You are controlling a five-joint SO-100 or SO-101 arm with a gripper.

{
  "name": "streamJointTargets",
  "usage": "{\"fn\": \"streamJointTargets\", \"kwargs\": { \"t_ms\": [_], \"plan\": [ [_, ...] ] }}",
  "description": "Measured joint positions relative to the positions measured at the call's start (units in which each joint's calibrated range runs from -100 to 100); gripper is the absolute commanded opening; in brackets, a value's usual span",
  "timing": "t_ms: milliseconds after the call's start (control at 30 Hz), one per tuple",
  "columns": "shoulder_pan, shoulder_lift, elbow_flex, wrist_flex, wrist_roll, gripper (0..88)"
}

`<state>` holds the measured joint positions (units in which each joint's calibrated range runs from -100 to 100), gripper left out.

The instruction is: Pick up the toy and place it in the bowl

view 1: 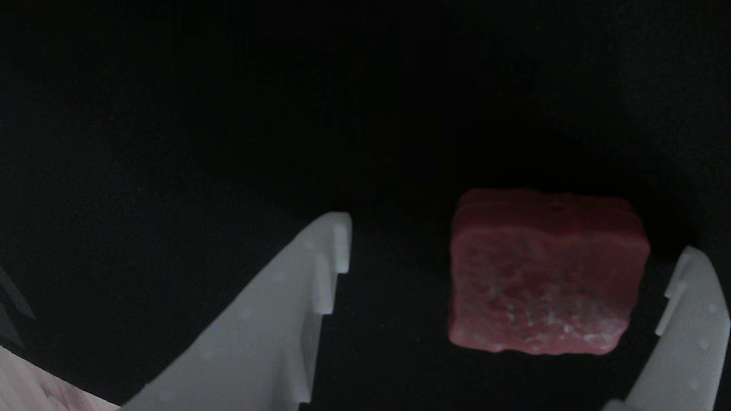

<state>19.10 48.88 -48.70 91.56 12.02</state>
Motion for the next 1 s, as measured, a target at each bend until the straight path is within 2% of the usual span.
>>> {"fn": "streamJointTargets", "kwargs": {
  "t_ms": [133, 200, 633, 1000],
  "plan": [
    [0.0, 0.0, 0.0, -0.17, 0.0, 36.1],
    [0.0, 0.0, 0.0, -0.17, 0.0, 29.6],
    [0.0, 0.0, -1.42, -4.56, 0.0, 3.2],
    [-0.08, 0.08, -1.61, -4.56, 0.0, 2.4]
  ]
}}
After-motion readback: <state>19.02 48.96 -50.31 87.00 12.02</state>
